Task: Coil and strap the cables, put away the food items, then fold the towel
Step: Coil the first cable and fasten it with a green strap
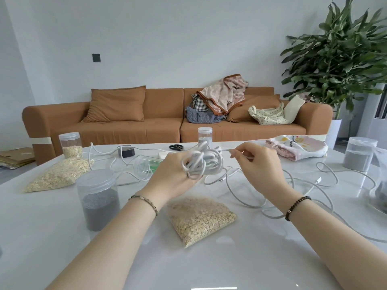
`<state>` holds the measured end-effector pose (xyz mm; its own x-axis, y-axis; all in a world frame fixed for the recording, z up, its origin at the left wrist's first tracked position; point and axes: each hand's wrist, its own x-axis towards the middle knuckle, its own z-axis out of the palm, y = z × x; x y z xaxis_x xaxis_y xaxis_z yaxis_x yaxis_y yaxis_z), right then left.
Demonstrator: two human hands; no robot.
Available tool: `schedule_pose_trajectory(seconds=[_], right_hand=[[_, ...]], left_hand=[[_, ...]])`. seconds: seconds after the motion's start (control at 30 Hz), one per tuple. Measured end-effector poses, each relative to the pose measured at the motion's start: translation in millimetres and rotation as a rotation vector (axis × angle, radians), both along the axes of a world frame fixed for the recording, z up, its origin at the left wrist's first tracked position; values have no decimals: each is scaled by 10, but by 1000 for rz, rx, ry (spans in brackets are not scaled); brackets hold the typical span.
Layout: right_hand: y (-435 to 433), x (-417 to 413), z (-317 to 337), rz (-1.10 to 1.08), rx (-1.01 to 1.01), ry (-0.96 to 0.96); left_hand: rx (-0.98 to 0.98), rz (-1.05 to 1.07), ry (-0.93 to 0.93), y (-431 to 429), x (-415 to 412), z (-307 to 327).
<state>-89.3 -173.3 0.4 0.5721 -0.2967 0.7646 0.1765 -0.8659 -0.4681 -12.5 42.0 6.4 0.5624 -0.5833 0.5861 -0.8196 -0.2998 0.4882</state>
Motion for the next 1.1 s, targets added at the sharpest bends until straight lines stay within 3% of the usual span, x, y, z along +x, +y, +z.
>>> schedule_pose_trajectory(seconds=[0.13, 0.23, 0.3, 0.47, 0.6, 0.73, 0.9, 1.0, 1.1], right_hand=[[-1, -5, 28, -57, -42, -43], [56, -31, 43, -81, -25, -13], [108, -56, 58, -64, -5, 30], [271, -83, -25, 250, -1, 153], [374, -87, -82, 419, 28, 193], [436, -139, -33, 491, 54, 194], [424, -162, -49, 478, 6, 218], [436, -159, -46, 450, -2, 176], [427, -157, -47, 409, 26, 114]], left_hand=[[252, 116, -486, 33, 67, 8], [276, 235, -612, 4, 53, 10], [265, 351, -585, -32, 44, -1], [312, 632, -289, -29, 58, -71], [78, 643, -34, 15, 172, -115], [-256, 444, 346, -77, 71, -19], [-472, 59, 1072, -207, -60, -4], [-483, -109, 1284, -241, -80, 6], [-561, -180, 1369, -252, -125, 63]])
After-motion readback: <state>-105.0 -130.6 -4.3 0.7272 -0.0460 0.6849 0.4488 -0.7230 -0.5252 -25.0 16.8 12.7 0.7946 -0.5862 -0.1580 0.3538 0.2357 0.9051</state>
